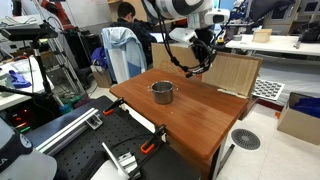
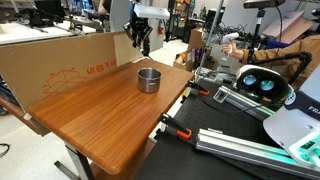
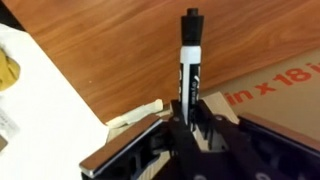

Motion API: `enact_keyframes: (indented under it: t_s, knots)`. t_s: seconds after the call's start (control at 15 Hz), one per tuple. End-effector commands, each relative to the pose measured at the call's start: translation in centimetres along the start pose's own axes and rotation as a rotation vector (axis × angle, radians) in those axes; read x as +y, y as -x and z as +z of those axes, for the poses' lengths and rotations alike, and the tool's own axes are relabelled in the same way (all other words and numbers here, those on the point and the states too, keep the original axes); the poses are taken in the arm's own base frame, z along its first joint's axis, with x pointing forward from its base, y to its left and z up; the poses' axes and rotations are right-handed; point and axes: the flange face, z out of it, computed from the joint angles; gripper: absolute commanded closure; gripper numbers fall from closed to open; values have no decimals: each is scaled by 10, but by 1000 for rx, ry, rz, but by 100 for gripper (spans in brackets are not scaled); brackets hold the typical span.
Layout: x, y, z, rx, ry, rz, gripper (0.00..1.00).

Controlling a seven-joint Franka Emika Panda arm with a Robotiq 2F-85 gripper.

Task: Place the black marker inside the silver pot

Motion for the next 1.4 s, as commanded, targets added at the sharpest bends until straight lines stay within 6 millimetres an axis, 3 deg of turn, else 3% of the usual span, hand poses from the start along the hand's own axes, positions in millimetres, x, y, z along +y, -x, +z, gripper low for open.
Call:
enact_keyframes:
  t_s: [0.0, 0.27, 0.53, 1.07, 1.33]
  knots:
    - [-4, 9, -35, 100, 15, -9, 95]
    - [-21, 26, -68, 171, -3, 10, 95]
    - [-29, 52, -83, 214, -19, 50, 95]
    - [-41, 107, -93, 341, 44, -45, 95]
    - [-53, 134, -86, 355, 50, -72, 95]
